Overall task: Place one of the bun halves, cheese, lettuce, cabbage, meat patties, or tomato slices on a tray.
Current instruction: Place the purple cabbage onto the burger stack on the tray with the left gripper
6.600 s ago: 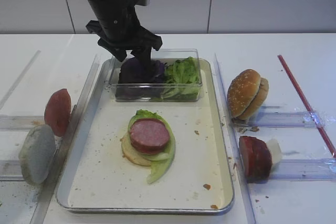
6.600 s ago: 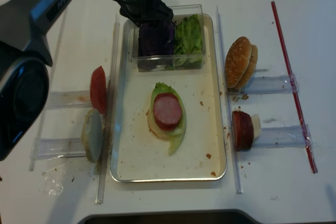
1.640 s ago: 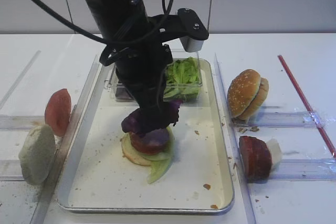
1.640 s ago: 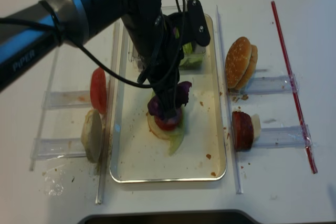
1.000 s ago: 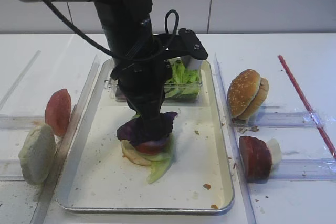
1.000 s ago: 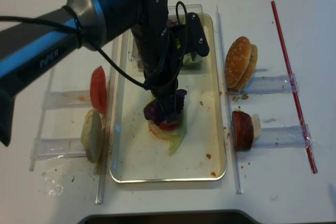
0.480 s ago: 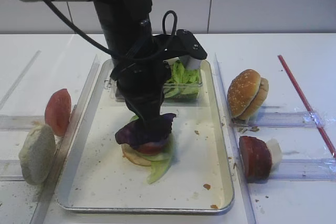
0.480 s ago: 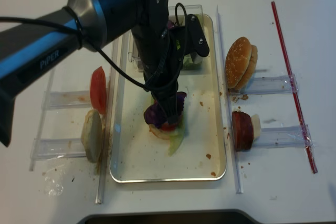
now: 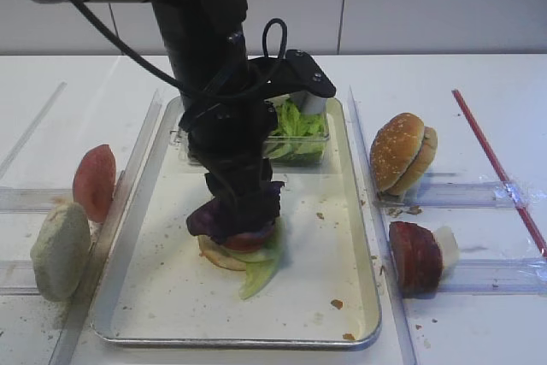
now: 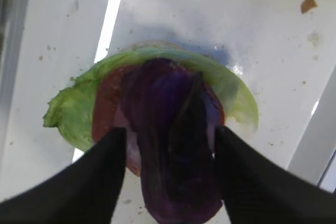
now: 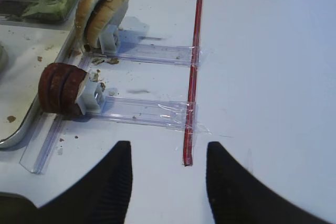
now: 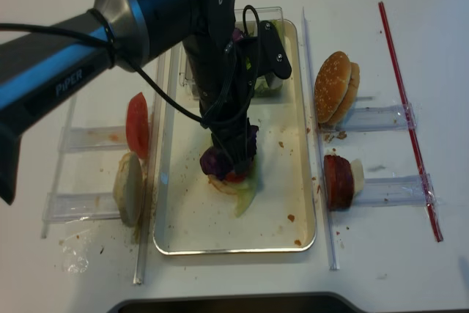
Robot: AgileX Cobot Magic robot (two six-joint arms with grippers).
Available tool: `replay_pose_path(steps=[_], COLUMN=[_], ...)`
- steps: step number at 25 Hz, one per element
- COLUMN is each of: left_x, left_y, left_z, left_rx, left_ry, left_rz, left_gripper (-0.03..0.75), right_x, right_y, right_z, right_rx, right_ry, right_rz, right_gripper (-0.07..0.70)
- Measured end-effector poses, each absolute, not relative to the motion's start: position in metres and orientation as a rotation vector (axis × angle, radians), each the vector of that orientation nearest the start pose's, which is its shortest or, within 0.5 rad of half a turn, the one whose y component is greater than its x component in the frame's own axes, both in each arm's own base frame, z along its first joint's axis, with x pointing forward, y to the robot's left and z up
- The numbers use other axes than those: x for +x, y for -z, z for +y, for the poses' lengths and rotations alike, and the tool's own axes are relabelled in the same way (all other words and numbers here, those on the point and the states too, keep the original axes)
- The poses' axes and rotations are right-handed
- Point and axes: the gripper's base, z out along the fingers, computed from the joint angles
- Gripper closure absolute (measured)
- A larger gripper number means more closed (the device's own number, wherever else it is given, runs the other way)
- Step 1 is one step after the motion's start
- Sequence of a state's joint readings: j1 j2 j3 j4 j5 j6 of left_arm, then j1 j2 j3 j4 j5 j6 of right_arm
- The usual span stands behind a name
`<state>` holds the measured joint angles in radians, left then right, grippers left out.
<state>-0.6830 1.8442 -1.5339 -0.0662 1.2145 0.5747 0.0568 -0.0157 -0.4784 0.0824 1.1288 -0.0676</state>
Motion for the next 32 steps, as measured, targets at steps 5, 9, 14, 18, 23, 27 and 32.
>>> replay_pose_path(steps=[5, 9, 14, 18, 23, 27, 32], left_x=[0.287, 0.288, 0.292, 0.295, 0.302, 0.304, 0.305], left_y=[-0.260, -0.263, -0.276, -0.282, -0.282, -0.282, -0.282], left_z=[-0.241, -0.241, -0.245, -0.245, -0.240, -0.239, -0.239], left_rx=[1.731, 1.695, 1.583, 1.467, 1.327, 1.303, 1.292], left_ry=[0.108, 0.111, 0.125, 0.108, 0.003, -0.026, -0.022], left_rz=[2.468, 2.486, 2.507, 2.549, 2.585, 2.578, 2.575], left_gripper=[0.279, 0.268, 0.266, 0.267, 0.272, 0.274, 0.274], right_x=[-0.008, -0.008, -0.008, -0.008, -0.008, -0.008, -0.008], right_y=[-0.266, -0.266, -0.266, -0.266, -0.266, -0.266, -0.266], right_z=[0.006, 0.006, 0.006, 0.006, 0.006, 0.006, 0.006], right_rx=[-0.138, -0.138, -0.138, -0.138, -0.138, -0.138, -0.138], right_ry=[-0.091, -0.091, -0.091, -0.091, -0.091, -0.091, -0.091], right_rz=[2.112, 2.112, 2.112, 2.112, 2.112, 2.112, 2.112], right_gripper=[0.288, 0.288, 0.288, 0.288, 0.288, 0.288, 0.288])
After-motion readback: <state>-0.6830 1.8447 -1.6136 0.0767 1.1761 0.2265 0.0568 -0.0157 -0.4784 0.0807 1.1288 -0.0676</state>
